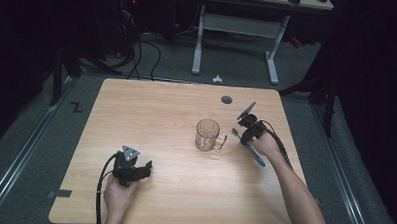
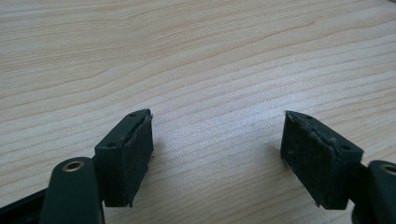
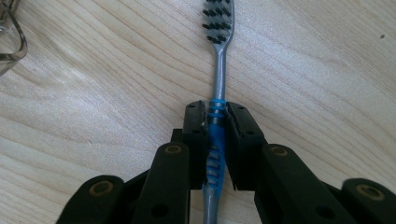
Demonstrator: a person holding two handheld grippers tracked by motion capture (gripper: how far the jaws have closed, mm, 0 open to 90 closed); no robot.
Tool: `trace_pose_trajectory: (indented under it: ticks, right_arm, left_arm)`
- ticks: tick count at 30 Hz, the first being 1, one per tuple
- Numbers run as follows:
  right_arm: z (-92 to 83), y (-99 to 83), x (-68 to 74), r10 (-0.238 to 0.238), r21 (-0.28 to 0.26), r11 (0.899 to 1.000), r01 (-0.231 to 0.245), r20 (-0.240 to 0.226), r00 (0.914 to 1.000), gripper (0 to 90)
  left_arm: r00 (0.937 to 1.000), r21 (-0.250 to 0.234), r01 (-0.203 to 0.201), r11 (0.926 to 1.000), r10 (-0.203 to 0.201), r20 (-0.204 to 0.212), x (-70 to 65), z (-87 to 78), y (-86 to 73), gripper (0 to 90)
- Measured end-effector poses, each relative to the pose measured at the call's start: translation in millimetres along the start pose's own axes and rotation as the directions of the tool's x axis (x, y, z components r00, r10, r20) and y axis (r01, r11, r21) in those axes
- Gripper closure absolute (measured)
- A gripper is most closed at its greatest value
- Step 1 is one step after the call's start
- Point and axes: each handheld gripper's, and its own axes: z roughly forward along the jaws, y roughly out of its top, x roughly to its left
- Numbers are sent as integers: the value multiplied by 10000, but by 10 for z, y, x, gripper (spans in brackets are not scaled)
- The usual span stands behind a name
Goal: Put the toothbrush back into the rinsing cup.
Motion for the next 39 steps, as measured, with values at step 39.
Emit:
trace_pose_trajectory:
  ticks: [39]
  right_arm:
    - [-368, -345, -15, 246, -2439, 9685, -512, -1111, 9935, 801]
  left_arm:
    - [10000, 1, -14, 10000, 14, -21, -4, 1, 0, 259]
